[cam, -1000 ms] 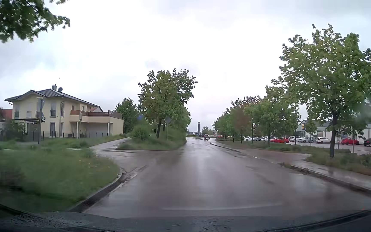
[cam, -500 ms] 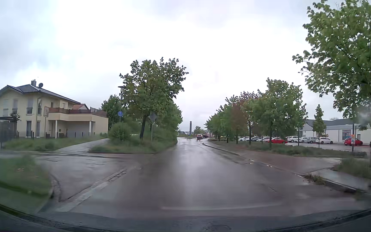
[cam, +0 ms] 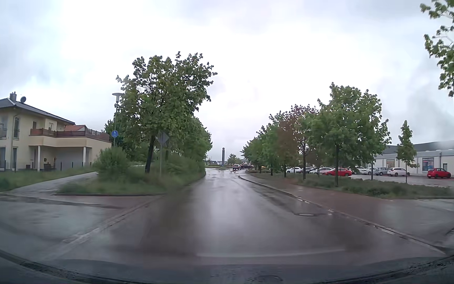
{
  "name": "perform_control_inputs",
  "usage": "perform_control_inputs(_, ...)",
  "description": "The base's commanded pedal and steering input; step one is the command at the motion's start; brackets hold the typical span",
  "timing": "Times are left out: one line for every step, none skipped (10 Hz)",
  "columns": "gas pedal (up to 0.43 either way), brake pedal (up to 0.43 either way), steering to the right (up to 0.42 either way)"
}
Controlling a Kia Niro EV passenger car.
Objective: Follow the waypoints while adhering to traffic rules and regulations
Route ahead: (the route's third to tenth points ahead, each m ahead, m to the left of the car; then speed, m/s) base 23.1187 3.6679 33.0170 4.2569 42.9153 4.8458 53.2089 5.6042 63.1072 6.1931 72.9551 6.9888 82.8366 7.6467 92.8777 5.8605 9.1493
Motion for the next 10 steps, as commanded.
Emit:
perform_control_inputs(0.197,0.000,0.014)
perform_control_inputs(0.197,0.000,0.008)
perform_control_inputs(0.197,0.000,0.003)
perform_control_inputs(0.197,0.000,-0.002)
perform_control_inputs(0.189,0.000,-0.005)
perform_control_inputs(0.189,0.000,-0.007)
perform_control_inputs(0.189,0.000,-0.006)
perform_control_inputs(0.189,0.000,-0.007)
perform_control_inputs(0.177,0.000,-0.007)
perform_control_inputs(0.177,0.000,-0.009)
